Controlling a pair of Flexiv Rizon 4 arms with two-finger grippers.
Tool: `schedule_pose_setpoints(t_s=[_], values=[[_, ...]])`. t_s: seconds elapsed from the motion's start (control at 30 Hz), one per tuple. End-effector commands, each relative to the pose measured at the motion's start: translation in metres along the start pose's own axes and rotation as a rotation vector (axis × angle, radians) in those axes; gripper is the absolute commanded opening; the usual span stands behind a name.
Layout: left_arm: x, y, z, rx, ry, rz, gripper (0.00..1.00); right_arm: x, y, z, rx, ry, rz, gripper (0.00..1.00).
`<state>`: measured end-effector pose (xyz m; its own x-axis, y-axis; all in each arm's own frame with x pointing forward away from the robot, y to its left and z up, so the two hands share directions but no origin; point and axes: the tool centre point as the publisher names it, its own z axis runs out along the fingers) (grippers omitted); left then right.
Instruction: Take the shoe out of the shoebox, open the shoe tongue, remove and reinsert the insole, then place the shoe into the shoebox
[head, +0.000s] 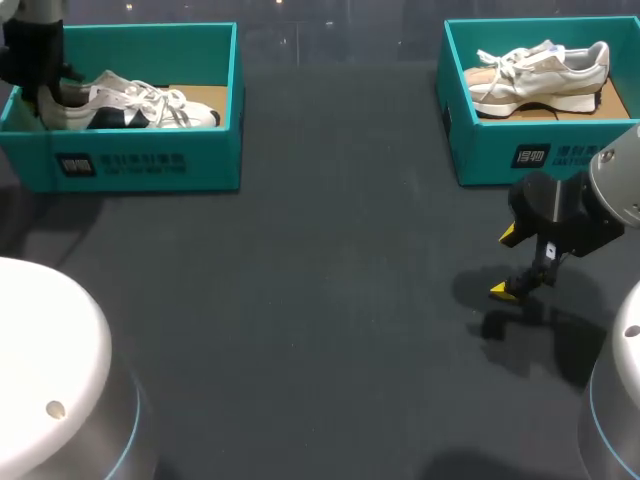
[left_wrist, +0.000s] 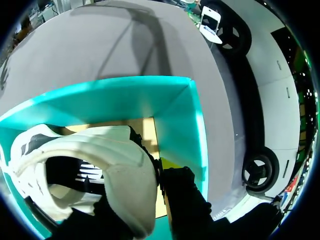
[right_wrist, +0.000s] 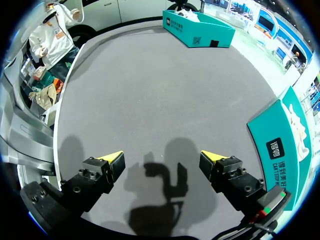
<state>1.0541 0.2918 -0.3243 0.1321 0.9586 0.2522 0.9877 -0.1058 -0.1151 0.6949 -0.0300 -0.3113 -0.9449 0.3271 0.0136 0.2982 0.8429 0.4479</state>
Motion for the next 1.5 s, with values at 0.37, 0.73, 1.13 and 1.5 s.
schedule_pose_setpoints(t_s=[0.37, 0.73, 1.13, 1.5], values=[[-0.008, 0.015, 0.025, 0.036, -0.01, -0.005, 0.0, 0.001, 0.0, 0.0, 0.0, -0.001, 0.0, 1.0], [-0.007, 0.013, 0.036, 0.055, -0.028, -0.02, 0.09, 0.001, 0.0, 0.0, 0.0, -0.001, 0.0, 1.0], [-0.013, 0.007, 0.037, 0.047, -0.024, -0.01, 0.45, 0.001, 0.0, 0.0, 0.0, -0.001, 0.0, 1.0], [-0.011, 0.004, 0.025, 0.026, -0.034, -0.027, 0.58, 0.001, 0.0, 0.0, 0.0, -0.001, 0.0, 1.0]])
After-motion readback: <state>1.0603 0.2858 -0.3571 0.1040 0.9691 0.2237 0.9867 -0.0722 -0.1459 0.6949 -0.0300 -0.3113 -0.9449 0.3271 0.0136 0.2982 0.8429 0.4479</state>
